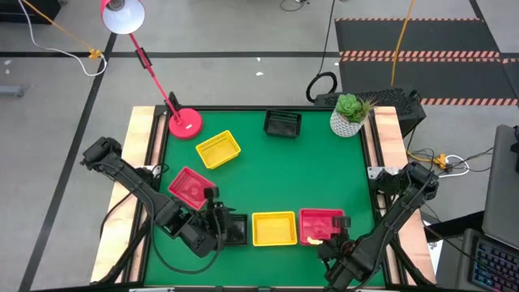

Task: Stack baskets by color
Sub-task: Stack the top right red bin on top of the bottom right red bin

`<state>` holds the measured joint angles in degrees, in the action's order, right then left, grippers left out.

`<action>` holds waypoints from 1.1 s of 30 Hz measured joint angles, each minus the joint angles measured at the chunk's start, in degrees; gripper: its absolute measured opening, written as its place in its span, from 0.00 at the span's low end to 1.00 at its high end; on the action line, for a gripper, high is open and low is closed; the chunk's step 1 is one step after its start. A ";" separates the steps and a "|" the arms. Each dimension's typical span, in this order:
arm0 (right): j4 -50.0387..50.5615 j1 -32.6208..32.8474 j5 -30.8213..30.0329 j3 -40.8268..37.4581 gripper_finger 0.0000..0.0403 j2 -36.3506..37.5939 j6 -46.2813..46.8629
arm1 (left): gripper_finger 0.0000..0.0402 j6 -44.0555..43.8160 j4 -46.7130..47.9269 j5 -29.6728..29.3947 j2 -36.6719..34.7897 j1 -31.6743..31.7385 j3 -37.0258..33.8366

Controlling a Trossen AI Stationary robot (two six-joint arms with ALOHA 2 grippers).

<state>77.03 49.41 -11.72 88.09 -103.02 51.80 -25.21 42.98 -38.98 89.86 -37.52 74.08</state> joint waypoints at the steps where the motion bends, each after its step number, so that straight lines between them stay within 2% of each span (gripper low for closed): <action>1: -0.16 0.00 -0.43 0.00 0.03 0.00 -0.03 | 0.28 0.00 0.00 0.00 0.00 0.00 0.00; 14: -0.37 0.00 -0.46 0.00 0.06 -0.01 -0.05 | 0.28 -0.11 0.00 0.00 0.00 0.00 0.00; 23: -1.01 0.00 -0.07 -3.82 0.06 -0.02 0.38 | 0.28 -0.09 -0.02 0.00 0.00 0.00 0.00; 33: -3.07 0.00 -0.06 -3.98 0.07 0.09 -0.40 | 0.28 -0.04 -0.02 0.00 0.00 0.52 0.00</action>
<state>73.96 49.41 -11.79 84.12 -102.94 51.40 -25.25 42.96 -38.98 89.86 -36.99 74.09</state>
